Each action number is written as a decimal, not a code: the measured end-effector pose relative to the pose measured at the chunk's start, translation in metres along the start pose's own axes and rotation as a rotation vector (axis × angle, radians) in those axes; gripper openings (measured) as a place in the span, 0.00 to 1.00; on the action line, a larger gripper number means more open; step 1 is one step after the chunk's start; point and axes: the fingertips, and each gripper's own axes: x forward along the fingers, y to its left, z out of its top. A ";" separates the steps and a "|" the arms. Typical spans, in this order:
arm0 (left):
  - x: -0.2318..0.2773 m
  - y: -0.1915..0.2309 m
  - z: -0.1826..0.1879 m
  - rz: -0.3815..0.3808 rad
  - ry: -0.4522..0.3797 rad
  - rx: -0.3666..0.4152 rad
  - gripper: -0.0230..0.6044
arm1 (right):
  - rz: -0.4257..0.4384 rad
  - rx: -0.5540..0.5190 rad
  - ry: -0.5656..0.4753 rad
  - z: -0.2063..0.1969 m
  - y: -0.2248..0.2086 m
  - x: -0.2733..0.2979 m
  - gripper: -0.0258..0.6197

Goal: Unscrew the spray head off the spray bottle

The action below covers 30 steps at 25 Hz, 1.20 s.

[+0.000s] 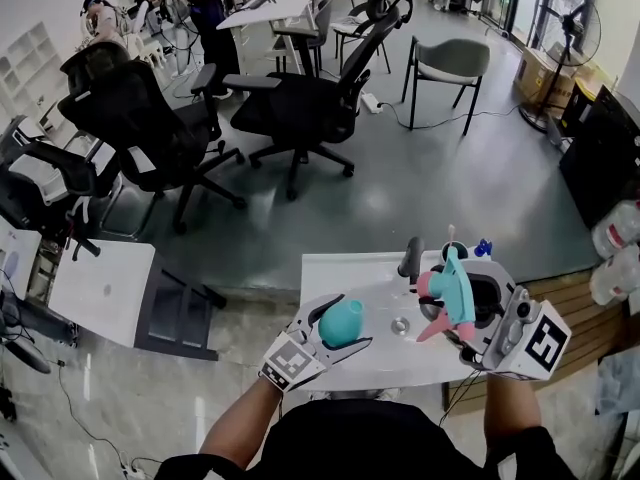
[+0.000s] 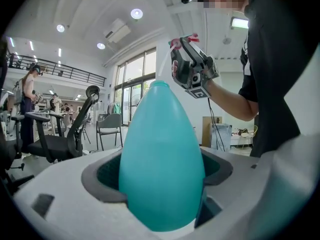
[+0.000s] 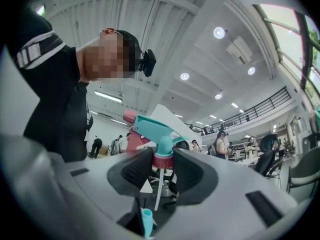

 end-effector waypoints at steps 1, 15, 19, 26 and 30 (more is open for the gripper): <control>0.000 0.004 0.002 0.018 -0.002 0.002 0.72 | -0.018 -0.006 0.007 -0.001 -0.003 -0.001 0.25; -0.002 0.040 0.028 0.213 -0.031 -0.042 0.72 | -0.297 -0.045 0.252 -0.096 -0.037 -0.026 0.25; -0.001 0.047 0.039 0.246 -0.047 -0.040 0.72 | -0.388 0.044 0.283 -0.128 -0.041 -0.037 0.25; -0.006 0.055 0.053 0.282 -0.070 -0.041 0.72 | -0.582 0.229 0.296 -0.178 -0.045 -0.069 0.25; -0.009 0.060 0.052 0.326 -0.079 -0.029 0.72 | -0.622 0.273 0.332 -0.200 -0.043 -0.085 0.25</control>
